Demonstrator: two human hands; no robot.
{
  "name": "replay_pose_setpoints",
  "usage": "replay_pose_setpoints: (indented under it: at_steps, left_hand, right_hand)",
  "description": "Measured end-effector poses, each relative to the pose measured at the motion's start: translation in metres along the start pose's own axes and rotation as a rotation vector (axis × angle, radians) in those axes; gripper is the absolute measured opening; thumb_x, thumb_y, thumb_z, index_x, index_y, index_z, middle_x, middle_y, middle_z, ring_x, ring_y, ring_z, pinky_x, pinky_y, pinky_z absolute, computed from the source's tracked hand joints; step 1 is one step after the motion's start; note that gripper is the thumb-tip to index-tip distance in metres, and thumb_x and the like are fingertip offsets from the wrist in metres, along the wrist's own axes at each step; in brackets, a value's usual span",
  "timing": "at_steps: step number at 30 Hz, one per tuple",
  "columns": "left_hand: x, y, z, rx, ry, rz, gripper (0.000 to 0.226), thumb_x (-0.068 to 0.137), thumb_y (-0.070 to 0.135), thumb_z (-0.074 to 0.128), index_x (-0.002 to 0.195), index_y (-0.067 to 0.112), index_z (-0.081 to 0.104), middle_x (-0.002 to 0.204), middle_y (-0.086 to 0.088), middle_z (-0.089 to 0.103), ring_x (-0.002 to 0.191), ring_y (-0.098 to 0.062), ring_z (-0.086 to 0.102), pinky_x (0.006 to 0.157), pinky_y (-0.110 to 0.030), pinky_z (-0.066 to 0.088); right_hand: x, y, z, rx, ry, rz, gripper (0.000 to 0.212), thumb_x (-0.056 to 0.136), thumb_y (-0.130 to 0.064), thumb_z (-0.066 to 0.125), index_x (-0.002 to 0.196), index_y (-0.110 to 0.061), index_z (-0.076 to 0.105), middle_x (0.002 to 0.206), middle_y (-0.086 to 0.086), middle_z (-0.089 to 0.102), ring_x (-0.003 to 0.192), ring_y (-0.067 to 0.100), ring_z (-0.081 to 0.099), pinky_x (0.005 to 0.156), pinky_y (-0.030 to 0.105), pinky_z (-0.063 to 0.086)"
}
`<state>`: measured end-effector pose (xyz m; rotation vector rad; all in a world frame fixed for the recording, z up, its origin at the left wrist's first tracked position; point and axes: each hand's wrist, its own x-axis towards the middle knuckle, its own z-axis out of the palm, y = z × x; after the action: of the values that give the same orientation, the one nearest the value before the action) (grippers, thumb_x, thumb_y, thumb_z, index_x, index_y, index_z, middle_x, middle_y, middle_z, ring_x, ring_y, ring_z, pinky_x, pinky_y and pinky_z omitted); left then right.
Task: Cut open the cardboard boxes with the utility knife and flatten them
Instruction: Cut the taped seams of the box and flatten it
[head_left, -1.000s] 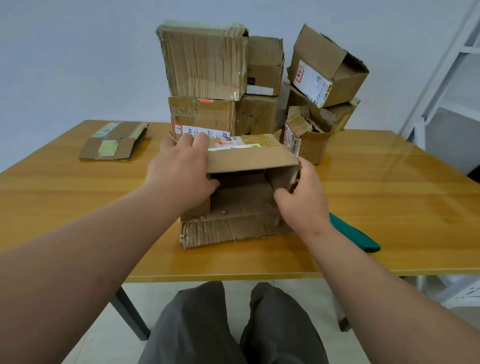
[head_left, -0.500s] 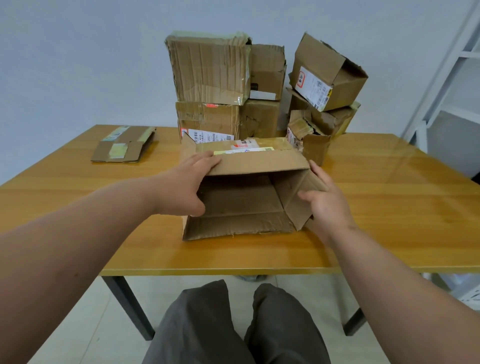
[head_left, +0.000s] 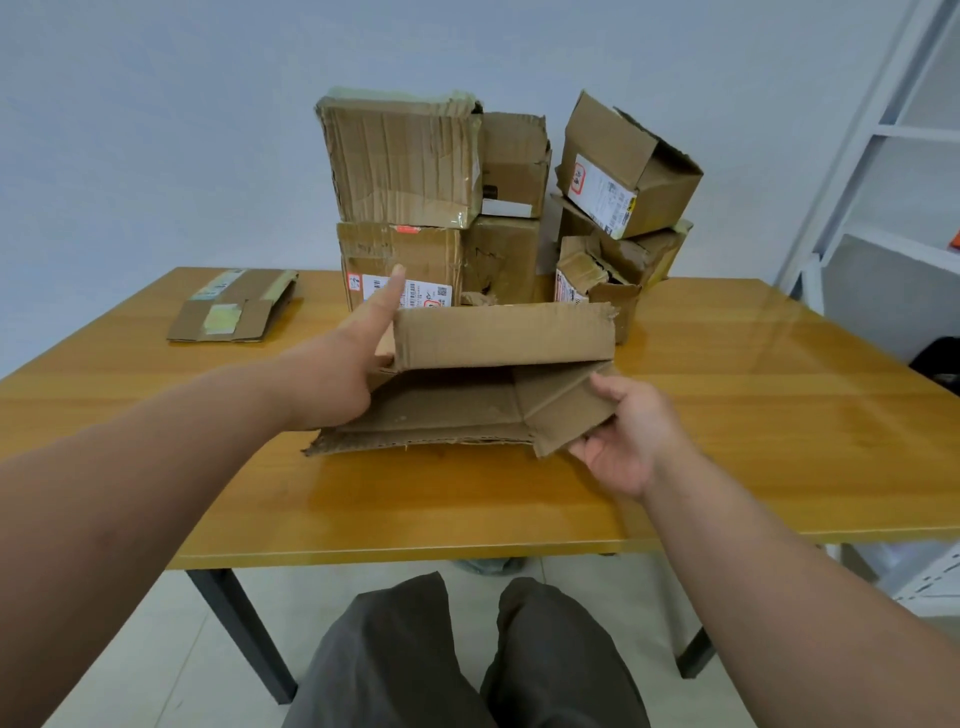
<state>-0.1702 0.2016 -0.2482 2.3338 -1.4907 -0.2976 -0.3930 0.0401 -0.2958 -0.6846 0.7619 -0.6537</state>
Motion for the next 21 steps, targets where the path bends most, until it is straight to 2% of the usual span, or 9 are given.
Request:
replay_pose_setpoints:
  at_steps: [2,4,6,11,14,15,17,19,21]
  left_hand:
    - [-0.003,-0.007,-0.003,-0.033,-0.041,-0.036,0.129,0.081,-0.011,0.058,0.125,0.069,-0.033,0.161,0.005,0.014,0.101,-0.013,0.058,0.074,-0.026,0.052]
    - [-0.008,-0.009,0.001,0.021,-0.154,-0.094,0.109,0.084,-0.009,0.052,0.143,0.059,-0.01,0.146,0.0,0.04,0.115,-0.02,0.054,0.089,-0.035,0.051]
    - [-0.009,-0.005,0.01,0.17,-0.269,-0.107,0.085,0.088,-0.005,0.043,0.146,0.052,0.018,0.122,0.001,0.054,0.104,-0.018,0.055,0.082,-0.033,0.051]
    - [-0.003,0.01,0.02,0.402,-0.359,-0.116,0.084,0.091,-0.002,0.041,0.15,0.047,0.008,0.103,0.002,0.045,0.08,-0.011,0.049,0.053,-0.017,0.038]
    - [-0.003,0.01,0.012,0.485,-0.435,-0.098,0.085,0.093,-0.004,0.04,0.149,0.051,0.006,0.128,0.002,0.047,0.092,-0.012,0.051,0.063,-0.016,0.044]
    - [-0.004,0.011,0.008,0.48,-0.484,-0.093,0.086,0.094,-0.004,0.039,0.147,0.057,0.008,0.146,0.005,0.037,0.109,-0.018,0.05,0.079,-0.021,0.048]
    - [-0.006,0.012,-0.002,0.401,-0.622,-0.107,0.08,0.096,0.003,0.043,0.14,0.066,0.018,0.159,0.015,0.013,0.137,-0.025,0.031,0.108,-0.038,0.036]
    - [-0.007,0.007,-0.008,0.163,-0.699,-0.21,0.062,0.092,0.03,0.057,0.139,0.061,0.031,0.16,0.015,0.009,0.146,-0.025,0.014,0.116,-0.046,0.015]
    - [-0.005,-0.004,-0.009,-0.093,-0.61,-0.332,0.067,0.081,0.059,0.065,0.142,0.046,0.041,0.158,0.007,0.024,0.146,-0.022,0.016,0.116,-0.045,0.01]
  right_hand:
    - [0.0,0.004,0.003,-0.085,0.011,0.013,0.018,0.097,-0.012,0.053,0.115,-0.012,0.053,0.111,0.02,0.069,0.103,0.035,0.066,0.083,0.048,0.057]
    - [0.0,0.006,0.004,-0.126,0.015,0.017,0.017,0.098,-0.009,0.051,0.115,-0.01,0.053,0.108,0.02,0.069,0.101,0.034,0.066,0.076,0.046,0.058]
    - [0.001,0.005,0.002,-0.101,0.014,-0.01,0.016,0.096,-0.005,0.049,0.11,-0.011,0.054,0.107,0.02,0.067,0.101,0.034,0.066,0.071,0.048,0.059]
    - [0.003,-0.002,-0.011,-0.029,0.028,-0.091,0.031,0.07,-0.002,0.047,0.099,-0.007,0.054,0.104,0.02,0.066,0.098,0.035,0.065,0.071,0.048,0.061]
    - [0.004,-0.01,-0.02,0.035,-0.034,-0.053,0.037,0.064,-0.016,0.051,0.1,-0.006,0.056,0.104,0.024,0.072,0.09,0.038,0.07,0.078,0.051,0.058]
    - [0.004,-0.011,-0.02,0.017,-0.039,-0.035,0.036,0.072,-0.021,0.051,0.103,-0.006,0.057,0.102,0.024,0.072,0.088,0.038,0.072,0.08,0.051,0.057]
    - [0.005,-0.01,-0.016,-0.108,0.009,-0.011,0.035,0.088,-0.038,0.052,0.109,-0.011,0.059,0.094,0.018,0.075,0.084,0.035,0.073,0.074,0.046,0.059]
    - [0.006,-0.004,-0.008,-0.429,0.075,-0.061,0.032,0.092,-0.043,0.057,0.107,-0.016,0.064,0.089,0.008,0.076,0.081,0.027,0.074,0.066,0.036,0.059]
    - [0.007,0.004,-0.002,-0.908,0.125,-0.207,0.024,0.089,-0.031,0.066,0.106,-0.015,0.061,0.093,0.0,0.072,0.086,0.02,0.069,0.07,0.036,0.058]
